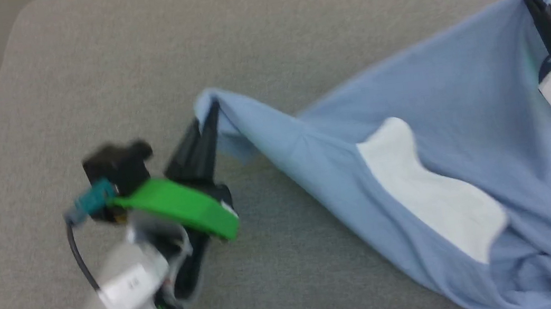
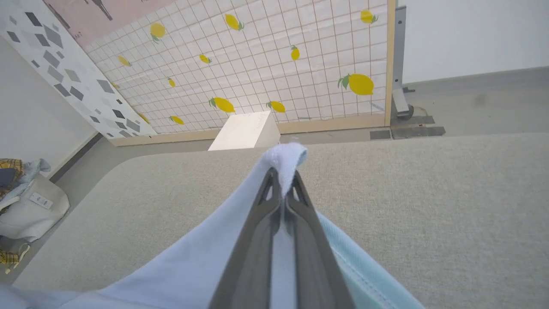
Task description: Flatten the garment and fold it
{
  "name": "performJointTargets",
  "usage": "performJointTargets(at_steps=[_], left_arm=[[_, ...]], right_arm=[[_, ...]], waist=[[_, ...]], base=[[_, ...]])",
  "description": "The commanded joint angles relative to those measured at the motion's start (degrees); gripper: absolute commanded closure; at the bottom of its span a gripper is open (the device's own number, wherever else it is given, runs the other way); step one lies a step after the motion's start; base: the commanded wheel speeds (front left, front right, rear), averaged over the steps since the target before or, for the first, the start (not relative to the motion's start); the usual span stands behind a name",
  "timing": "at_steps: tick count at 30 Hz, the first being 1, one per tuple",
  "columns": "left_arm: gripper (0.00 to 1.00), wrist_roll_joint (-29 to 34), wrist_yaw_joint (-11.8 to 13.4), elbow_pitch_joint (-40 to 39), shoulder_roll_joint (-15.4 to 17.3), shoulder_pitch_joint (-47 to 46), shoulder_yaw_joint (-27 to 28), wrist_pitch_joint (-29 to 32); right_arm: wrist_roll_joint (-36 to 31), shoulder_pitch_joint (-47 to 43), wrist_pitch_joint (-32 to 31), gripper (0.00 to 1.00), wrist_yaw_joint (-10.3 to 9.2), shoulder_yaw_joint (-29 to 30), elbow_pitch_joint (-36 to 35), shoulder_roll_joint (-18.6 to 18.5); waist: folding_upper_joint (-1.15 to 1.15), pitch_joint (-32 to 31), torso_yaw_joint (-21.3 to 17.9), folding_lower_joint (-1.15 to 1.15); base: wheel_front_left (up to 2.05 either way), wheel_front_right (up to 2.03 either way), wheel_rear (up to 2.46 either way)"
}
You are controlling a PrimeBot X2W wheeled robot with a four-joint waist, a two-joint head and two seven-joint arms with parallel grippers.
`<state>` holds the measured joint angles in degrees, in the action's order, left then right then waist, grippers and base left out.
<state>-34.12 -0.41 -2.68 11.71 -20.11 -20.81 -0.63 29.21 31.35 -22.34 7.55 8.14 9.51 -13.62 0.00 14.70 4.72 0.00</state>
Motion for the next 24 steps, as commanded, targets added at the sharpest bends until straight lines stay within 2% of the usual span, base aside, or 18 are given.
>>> performJointTargets(at_steps=[1,5,8,11,15,20,24], left_arm=[[1.00,0.7,-0.8,0.3,1.2,-3.5,0.3,1.1],[1.00,2.5,-3.7,3.6,5.3,-14.8,-0.6,7.2],[1.00,1.8,-5.4,6.5,6.7,-22.6,-1.5,11.0],[1.00,-0.3,-6.2,11.0,7.7,-30.9,-0.7,13.4],[1.00,0.4,-6.7,17.7,9.9,-41.2,-0.2,13.5],[1.00,1.0,-5.6,25.8,9.1,-51.7,2.6,10.3],[1.00,1.0,-5.9,30.5,7.4,-58.0,2.3,8.3]], right_arm=[[-0.6,2.0,0.2,1.00,-0.06,-0.2,-0.2,0.5],[-3.3,8.2,0.1,1.00,-0.06,-1.9,1.6,1.6],[-5.5,14.1,-0.1,1.00,-0.06,-3.1,5.4,2.2],[-8.6,21.3,0.7,1.00,-0.06,-4.1,10.5,3.2],[-12.6,30.8,3.9,1.00,-0.06,-3.5,18.3,4.9],[-18.1,40.0,8.1,1.00,-0.06,-1.0,28.5,6.5],[-22.3,45.2,11.3,1.00,-0.06,1.4,35.4,7.4]], waist=[[0.00,-6.4,-4.7,0.00],[0.00,-8.9,-6.4,0.00],[0.00,-9.8,-7.5,0.00],[0.00,-10.4,-8.9,0.00],[0.00,-10.6,-10.5,0.00],[0.00,-10.3,-11.9,0.00],[0.00,-9.9,-12.2,0.00]], base=[[0.00,0.00,0.00],[0.00,0.00,0.00],[0.00,0.00,0.00],[0.00,0.00,0.00],[0.00,0.00,0.00],[0.00,0.00,0.00],[0.00,0.00,0.00]])
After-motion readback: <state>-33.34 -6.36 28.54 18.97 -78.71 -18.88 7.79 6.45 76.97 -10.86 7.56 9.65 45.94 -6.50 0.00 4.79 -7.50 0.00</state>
